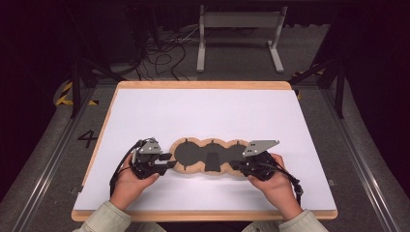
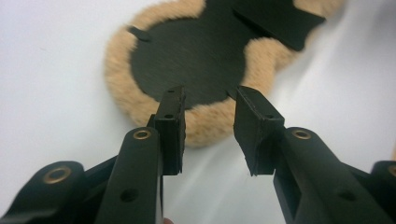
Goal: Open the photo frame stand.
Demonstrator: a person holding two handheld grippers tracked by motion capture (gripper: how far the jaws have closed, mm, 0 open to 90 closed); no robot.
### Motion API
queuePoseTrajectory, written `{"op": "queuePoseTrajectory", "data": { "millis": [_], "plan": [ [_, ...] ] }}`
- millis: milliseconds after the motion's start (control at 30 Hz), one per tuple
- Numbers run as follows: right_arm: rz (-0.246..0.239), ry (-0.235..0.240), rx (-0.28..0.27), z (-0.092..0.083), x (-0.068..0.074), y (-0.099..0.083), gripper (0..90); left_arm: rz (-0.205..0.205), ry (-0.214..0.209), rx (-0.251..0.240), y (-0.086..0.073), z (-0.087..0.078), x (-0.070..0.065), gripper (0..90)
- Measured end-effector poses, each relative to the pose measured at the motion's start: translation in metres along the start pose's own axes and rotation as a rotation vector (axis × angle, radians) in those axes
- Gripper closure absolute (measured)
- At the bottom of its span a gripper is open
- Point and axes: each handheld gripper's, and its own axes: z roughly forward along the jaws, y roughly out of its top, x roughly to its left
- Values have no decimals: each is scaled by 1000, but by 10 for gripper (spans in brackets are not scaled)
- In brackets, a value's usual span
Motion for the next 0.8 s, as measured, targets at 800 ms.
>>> {"op": "queuePoseTrajectory", "data": {
  "millis": [800],
  "plan": [
    [38,131,92,42,9,-15,900,-131,76,-145,-15,-5,21,567]
  ]
}}
